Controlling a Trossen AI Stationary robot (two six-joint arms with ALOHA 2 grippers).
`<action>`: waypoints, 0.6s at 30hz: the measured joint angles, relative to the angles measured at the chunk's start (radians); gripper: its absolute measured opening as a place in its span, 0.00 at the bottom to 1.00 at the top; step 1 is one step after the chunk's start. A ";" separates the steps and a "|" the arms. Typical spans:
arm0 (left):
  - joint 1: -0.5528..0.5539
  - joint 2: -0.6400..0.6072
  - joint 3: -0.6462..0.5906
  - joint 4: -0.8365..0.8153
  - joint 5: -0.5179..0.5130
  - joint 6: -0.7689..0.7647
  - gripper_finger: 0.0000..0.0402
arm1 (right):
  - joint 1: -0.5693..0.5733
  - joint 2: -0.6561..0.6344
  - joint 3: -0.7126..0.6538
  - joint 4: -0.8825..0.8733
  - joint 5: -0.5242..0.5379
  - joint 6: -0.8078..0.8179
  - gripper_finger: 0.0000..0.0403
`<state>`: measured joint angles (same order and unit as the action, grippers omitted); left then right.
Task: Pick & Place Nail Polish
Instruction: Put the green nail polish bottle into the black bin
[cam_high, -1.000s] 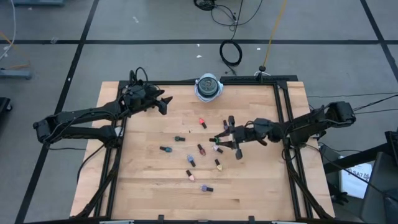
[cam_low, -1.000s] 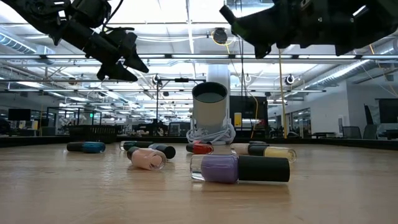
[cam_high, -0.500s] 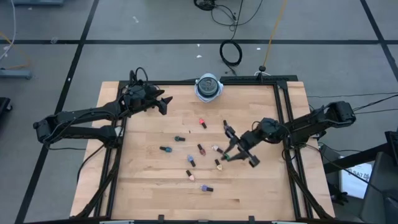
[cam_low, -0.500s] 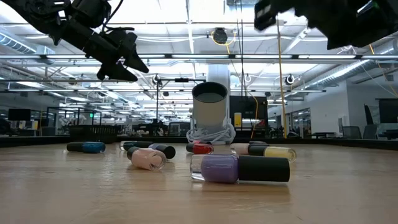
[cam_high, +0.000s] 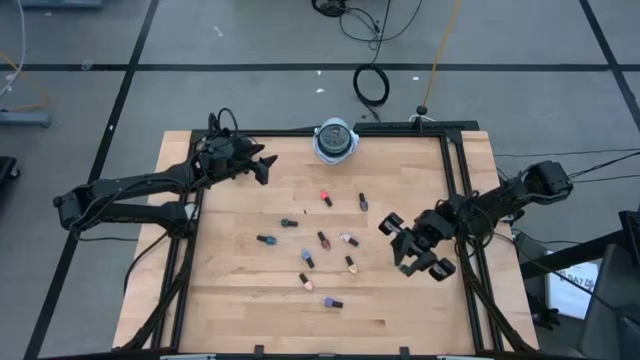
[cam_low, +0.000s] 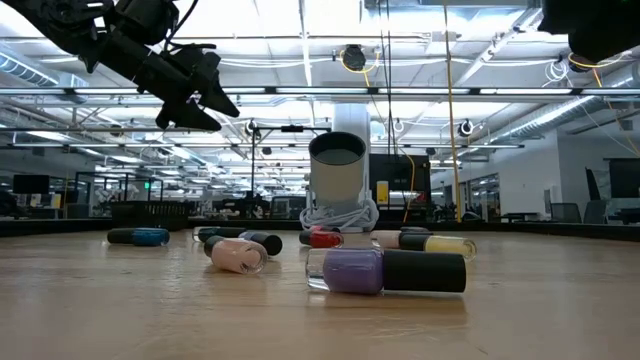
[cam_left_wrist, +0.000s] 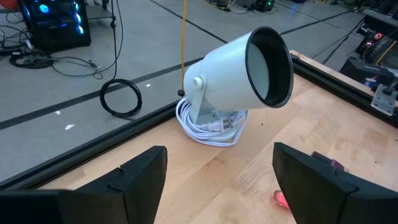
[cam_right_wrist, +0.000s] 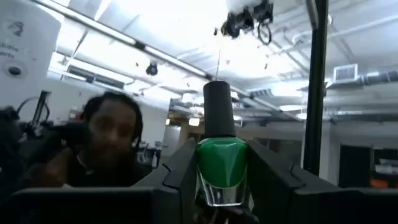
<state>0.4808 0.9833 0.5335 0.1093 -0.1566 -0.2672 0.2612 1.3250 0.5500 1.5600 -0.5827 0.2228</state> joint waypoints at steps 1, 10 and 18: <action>0.000 0.000 0.000 0.000 0.000 0.000 0.70 | 0.003 -0.001 0.001 -0.001 0.006 -0.003 0.26; 0.000 -0.001 0.000 0.018 0.000 0.000 0.70 | 0.003 0.001 0.001 -0.081 0.009 -0.052 0.26; 0.000 -0.001 0.000 0.023 -0.001 -0.002 0.70 | 0.003 0.001 0.000 -0.460 0.304 -0.144 0.26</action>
<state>0.4808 0.9825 0.5335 0.1327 -0.1574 -0.2695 0.2638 1.3258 0.5501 1.1000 -0.2791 0.0792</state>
